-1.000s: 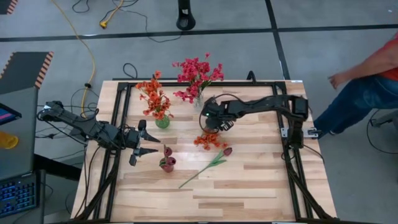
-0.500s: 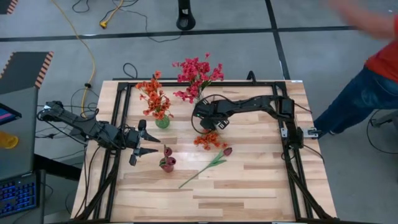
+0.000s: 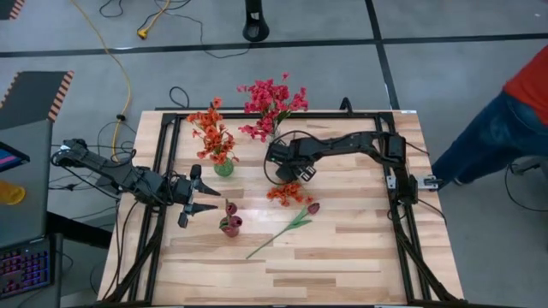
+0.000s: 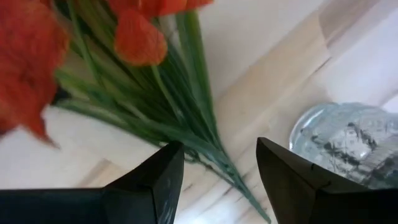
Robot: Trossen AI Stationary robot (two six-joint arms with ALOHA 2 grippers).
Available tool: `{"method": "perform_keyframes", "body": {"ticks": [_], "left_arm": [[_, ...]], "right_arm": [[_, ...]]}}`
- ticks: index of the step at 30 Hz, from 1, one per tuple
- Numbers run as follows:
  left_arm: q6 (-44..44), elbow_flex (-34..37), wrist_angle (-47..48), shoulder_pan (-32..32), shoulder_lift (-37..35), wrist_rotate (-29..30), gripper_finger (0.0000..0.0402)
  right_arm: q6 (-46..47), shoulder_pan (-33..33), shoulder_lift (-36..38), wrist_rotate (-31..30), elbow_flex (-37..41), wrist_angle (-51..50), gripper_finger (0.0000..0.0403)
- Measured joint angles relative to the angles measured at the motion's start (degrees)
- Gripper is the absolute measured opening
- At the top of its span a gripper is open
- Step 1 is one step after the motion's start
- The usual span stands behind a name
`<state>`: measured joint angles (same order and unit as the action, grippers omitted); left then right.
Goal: Sort flowers into vase by color
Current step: Put the orange flower into the green vase
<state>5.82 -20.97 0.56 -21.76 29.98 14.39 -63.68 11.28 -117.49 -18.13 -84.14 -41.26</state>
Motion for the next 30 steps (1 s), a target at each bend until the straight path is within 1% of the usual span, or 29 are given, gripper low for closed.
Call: {"method": "perform_keyframes", "body": {"ticks": [5, 15, 22, 26, 30], "left_arm": [[0.0, 0.0, 0.0, 0.0, 0.0, 0.0, 0.0170], [0.0, 0.0, 0.0, 0.0, 0.0, 0.0, 0.0170], [0.0, 0.0, 0.0, 0.0, 0.0, 0.0, 0.0170], [0.0, 0.0, 0.0, 0.0, 0.0, 0.0, 0.0170], [0.0, 0.0, 0.0, 0.0, 0.0, 0.0, 0.0170]], "right_arm": [[0.0, 0.0, 0.0, 1.9, 0.0, -0.5, 0.0228], [0.2, 0.1, 0.0, 2.0, 0.0, -3.8, 0.0228], [0.7, 0.1, 0.0, 5.2, 0.0, -7.2, 0.0228], [0.9, 0.1, 0.0, 5.7, 0.0, -9.2, 0.0228], [4.5, 0.1, 0.0, 9.3, 0.0, -11.0, 0.0227]]}}
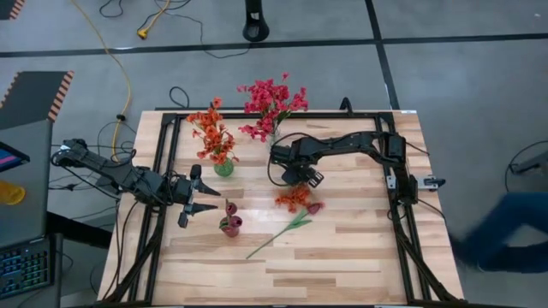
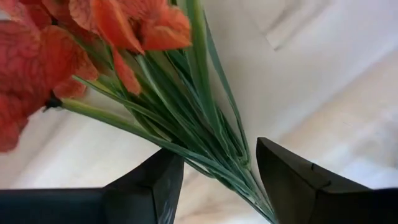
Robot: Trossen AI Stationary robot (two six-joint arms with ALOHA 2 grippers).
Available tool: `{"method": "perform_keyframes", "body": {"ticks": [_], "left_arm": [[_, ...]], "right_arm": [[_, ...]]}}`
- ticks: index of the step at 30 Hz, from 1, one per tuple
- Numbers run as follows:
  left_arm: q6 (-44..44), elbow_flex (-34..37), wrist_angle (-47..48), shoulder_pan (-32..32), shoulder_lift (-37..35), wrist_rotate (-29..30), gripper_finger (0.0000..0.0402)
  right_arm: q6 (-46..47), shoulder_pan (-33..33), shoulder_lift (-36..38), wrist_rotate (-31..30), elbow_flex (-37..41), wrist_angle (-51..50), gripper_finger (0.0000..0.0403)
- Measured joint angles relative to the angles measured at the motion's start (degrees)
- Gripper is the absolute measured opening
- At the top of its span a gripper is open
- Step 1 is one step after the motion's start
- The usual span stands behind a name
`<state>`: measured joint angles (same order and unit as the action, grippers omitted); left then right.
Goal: Sort flowers into vase by color
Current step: Put the orange flower into the green vase
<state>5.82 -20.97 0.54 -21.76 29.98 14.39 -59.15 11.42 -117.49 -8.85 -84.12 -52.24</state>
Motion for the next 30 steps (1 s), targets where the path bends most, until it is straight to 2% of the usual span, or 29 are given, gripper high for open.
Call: {"method": "perform_keyframes", "body": {"ticks": [5, 10, 17, 30], "left_arm": [[0.0, 0.0, 0.0, 0.0, 0.0, 0.0, 0.0170], [0.0, 0.0, 0.0, 0.0, 0.0, 0.0, 0.0170], [0.0, 0.0, 0.0, 0.0, 0.0, 0.0, 0.0170], [0.0, 0.0, 0.0, 0.0, 0.0, 0.0, 0.0170]], "right_arm": [[4.1, 0.0, 0.0, 3.2, 0.0, -1.2, 0.0219], [7.7, 0.1, 0.1, 5.8, 1.2, -1.6, 0.0192], [10.0, 0.1, 0.5, 6.1, 4.4, -1.8, 0.0141], [17.5, -0.4, 1.9, 6.0, 4.8, -2.5, 0.0034]]}}
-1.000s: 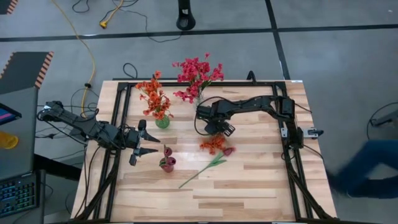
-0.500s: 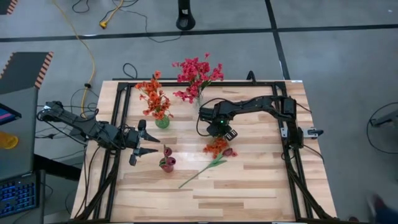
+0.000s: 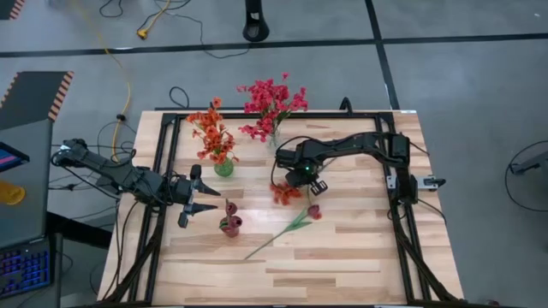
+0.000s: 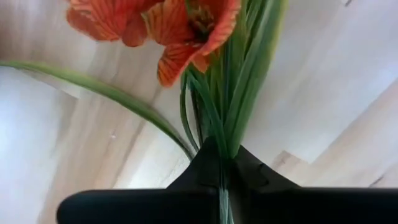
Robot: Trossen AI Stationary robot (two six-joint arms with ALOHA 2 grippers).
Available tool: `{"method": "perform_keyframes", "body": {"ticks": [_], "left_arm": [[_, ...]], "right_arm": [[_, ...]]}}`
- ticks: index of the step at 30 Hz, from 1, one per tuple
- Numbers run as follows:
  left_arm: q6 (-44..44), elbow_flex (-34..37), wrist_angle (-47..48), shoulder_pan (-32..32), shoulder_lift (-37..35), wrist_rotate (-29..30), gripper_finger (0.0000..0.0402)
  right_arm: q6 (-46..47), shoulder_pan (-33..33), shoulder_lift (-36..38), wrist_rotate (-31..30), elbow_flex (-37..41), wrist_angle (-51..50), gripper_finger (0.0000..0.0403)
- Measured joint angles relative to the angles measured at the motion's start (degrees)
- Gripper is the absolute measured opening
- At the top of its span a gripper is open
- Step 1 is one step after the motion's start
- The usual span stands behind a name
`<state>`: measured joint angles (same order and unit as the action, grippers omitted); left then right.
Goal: Sort flowers into vase by color
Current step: Put the orange flower into the green vase
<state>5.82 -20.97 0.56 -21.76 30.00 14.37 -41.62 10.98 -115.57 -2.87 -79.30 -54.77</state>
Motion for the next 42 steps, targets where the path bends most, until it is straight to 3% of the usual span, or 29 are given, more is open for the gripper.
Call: {"method": "perform_keyframes", "body": {"ticks": [18, 42], "left_arm": [[0.0, 0.0, 0.0, 0.0, 0.0, 0.0, 0.0170], [0.0, 0.0, -0.3, 0.0, 0.0, 0.0, 0.0170]], "right_arm": [[8.1, 0.1, 13.0, 0.0, 0.0, -6.5, 0.0033], [30.8, 0.6, 43.8, -3.0, -0.1, -11.9, 0.0036]]}}
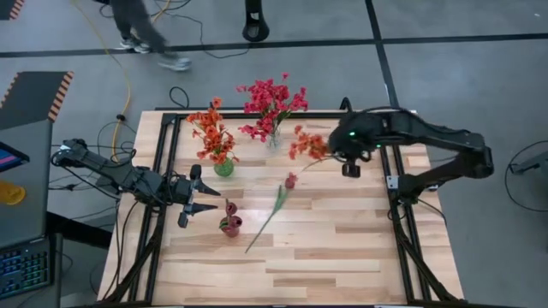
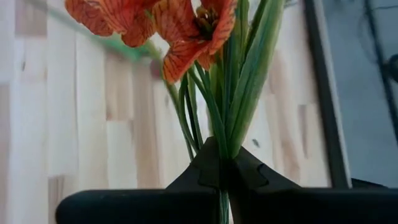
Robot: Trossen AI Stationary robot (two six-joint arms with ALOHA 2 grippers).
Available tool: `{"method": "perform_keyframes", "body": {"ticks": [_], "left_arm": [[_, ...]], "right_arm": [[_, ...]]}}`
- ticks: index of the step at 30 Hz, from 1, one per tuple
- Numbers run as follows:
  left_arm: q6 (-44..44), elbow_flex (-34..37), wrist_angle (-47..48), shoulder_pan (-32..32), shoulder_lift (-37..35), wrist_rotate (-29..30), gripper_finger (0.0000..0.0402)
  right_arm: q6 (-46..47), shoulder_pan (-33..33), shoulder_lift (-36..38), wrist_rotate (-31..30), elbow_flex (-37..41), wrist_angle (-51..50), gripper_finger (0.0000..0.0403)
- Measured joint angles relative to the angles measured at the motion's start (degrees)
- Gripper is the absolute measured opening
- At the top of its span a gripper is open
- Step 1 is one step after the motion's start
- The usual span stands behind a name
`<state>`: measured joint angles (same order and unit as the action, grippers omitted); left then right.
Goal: Sort flowers into vase by color
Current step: Put the orange flower into the green vase
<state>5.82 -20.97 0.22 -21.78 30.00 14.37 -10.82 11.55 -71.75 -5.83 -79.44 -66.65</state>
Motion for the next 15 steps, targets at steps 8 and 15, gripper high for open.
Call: {"method": "perform_keyframes", "body": {"ticks": [8, 15], "left_arm": [[-2.2, 0.0, -4.1, 0.0, 0.0, 4.1, 0.0170], [-4.7, 0.0, -10.2, 0.0, 0.0, 7.3, 0.0170]], "right_arm": [[4.0, -0.1, 4.9, -1.9, 0.0, 13.0, 0.0037], [5.8, -0.6, 3.9, -1.5, 0.0, 28.6, 0.0037]]}}
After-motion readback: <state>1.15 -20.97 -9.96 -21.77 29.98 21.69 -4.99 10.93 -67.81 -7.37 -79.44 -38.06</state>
